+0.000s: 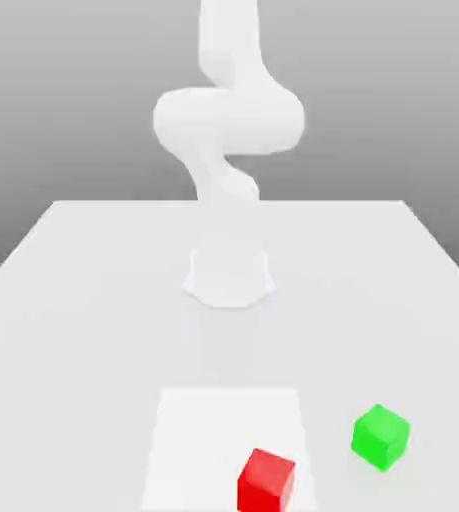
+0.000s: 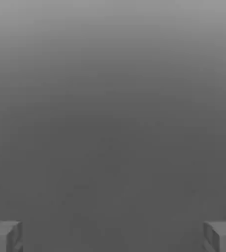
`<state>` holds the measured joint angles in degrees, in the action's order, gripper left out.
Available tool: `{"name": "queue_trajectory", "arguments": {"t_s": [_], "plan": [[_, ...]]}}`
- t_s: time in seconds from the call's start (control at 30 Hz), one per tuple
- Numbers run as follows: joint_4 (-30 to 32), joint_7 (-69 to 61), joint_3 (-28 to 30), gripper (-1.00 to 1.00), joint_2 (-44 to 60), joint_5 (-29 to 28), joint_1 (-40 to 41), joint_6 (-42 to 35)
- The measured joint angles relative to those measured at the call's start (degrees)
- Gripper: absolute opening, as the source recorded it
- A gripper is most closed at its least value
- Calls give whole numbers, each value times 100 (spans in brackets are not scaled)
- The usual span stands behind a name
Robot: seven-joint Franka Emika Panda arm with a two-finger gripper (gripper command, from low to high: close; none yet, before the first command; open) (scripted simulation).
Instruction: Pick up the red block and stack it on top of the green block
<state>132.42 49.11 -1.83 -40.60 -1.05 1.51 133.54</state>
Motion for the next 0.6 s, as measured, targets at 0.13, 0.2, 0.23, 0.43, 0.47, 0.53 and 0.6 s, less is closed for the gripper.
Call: {"name": "queue_trajectory", "arguments": {"t_s": [0.13,0.2,0.23,0.43,0.47,0.53,0.6], "plan": [[107,550,-298,0,865,-179,245,295],[158,821,-424,0,1284,-275,345,436],[183,959,-479,0,1493,-326,387,506],[335,1766,-750,0,2746,-609,587,927],[361,1897,-774,0,2954,-651,599,996],[412,2147,-809,0,3369,-720,613,1137],[464,2377,-829,0,3779,-759,610,1281]]}}
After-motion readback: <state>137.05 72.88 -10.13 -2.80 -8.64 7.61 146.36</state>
